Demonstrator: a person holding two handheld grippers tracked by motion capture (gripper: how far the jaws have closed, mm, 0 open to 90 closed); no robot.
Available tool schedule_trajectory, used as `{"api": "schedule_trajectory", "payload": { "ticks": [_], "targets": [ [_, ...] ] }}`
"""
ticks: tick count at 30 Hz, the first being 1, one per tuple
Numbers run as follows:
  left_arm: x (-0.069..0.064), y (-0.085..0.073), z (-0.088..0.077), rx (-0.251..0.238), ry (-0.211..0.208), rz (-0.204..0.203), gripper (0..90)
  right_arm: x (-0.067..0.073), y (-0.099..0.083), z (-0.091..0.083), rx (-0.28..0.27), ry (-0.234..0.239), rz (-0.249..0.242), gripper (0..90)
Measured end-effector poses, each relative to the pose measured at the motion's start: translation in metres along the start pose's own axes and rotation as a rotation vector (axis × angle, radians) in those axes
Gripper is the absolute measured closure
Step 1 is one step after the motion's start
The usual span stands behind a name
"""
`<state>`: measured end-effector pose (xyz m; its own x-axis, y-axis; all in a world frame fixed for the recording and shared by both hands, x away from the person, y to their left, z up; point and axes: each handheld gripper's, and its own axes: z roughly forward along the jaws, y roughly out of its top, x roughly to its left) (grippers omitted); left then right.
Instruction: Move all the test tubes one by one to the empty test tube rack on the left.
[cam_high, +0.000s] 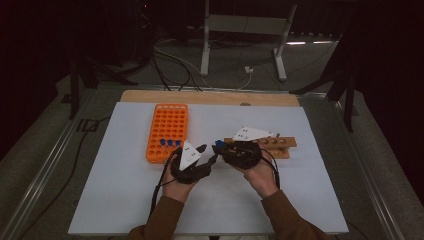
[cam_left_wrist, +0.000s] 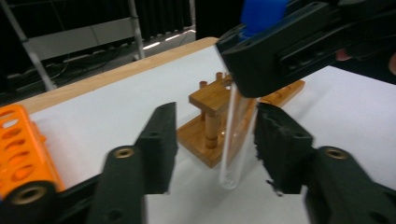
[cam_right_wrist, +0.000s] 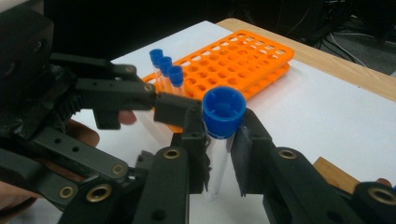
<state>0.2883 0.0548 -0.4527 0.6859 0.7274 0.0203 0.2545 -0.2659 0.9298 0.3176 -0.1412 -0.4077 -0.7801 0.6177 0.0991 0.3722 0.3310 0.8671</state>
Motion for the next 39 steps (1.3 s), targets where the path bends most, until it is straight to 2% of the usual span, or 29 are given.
{"api": "schedule_trajectory", "payload": {
  "ticks": [13, 20, 23, 30, 33, 36, 39],
  "targets": [
    [-0.003, 0.0, 0.0, -0.016, -0.035, 0.016, 75.9, 0.004, -0.001, 0.005, 0.004, 0.027, 0.009, 76.7],
    [-0.003, -0.001, -0.001, -0.021, -0.032, 0.027, 77.9, 0.003, -0.001, 0.006, 0.0, 0.042, 0.019, 75.3],
    [-0.003, -0.001, -0.001, -0.014, -0.028, 0.031, 77.9, 0.001, -0.001, 0.004, -0.022, 0.067, 0.04, 67.4],
    [0.005, -0.005, -0.002, -0.008, -0.024, 0.0, 78.1, -0.005, -0.001, -0.002, -0.04, 0.064, 0.053, 44.1],
    [0.01, -0.006, -0.005, -0.012, -0.019, -0.019, 78.2, -0.006, -0.001, -0.003, -0.034, 0.038, 0.048, 31.7],
    [0.014, -0.006, -0.009, -0.018, -0.011, -0.032, 78.2, -0.005, -0.003, -0.003, -0.019, -0.02, 0.024, 19.6],
    [0.017, -0.007, -0.014, -0.02, -0.003, -0.037, 78.2, -0.007, -0.004, -0.004, -0.015, -0.051, 0.025, 14.5]
  ]
}}
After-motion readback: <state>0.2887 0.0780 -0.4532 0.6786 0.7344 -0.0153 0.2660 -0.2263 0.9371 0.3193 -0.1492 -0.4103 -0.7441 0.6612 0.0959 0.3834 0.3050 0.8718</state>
